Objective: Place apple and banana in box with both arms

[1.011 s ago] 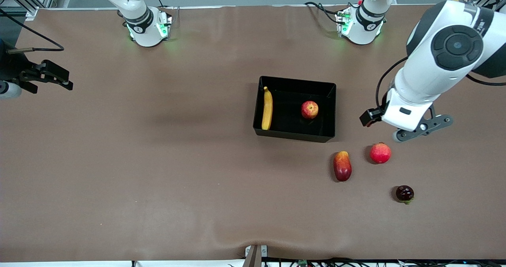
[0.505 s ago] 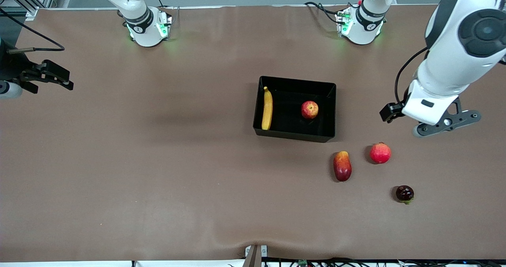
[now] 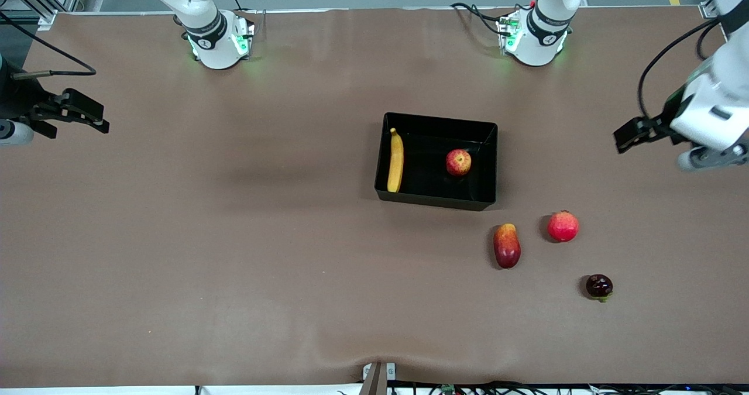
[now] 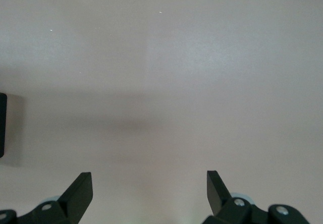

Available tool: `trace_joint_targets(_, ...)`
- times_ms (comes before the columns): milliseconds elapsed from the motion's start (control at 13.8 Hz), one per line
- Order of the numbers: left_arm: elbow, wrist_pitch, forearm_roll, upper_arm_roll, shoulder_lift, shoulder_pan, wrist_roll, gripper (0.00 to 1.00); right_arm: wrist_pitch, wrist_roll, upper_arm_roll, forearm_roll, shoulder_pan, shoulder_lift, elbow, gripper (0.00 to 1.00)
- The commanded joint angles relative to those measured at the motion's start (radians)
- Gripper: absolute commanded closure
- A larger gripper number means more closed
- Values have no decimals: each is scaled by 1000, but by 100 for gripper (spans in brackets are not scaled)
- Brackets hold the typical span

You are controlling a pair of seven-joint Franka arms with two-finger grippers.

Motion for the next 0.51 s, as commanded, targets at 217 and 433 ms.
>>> trace_joint_targets(217, -162, 29, -29, 27, -151, -6, 45, 0, -1, -2, 3, 6, -2, 4, 10, 0)
trace_joint_targets(433, -147, 24, -35, 25, -157, -9, 46, 0, -2, -2, 3, 6, -2, 4, 10, 0)
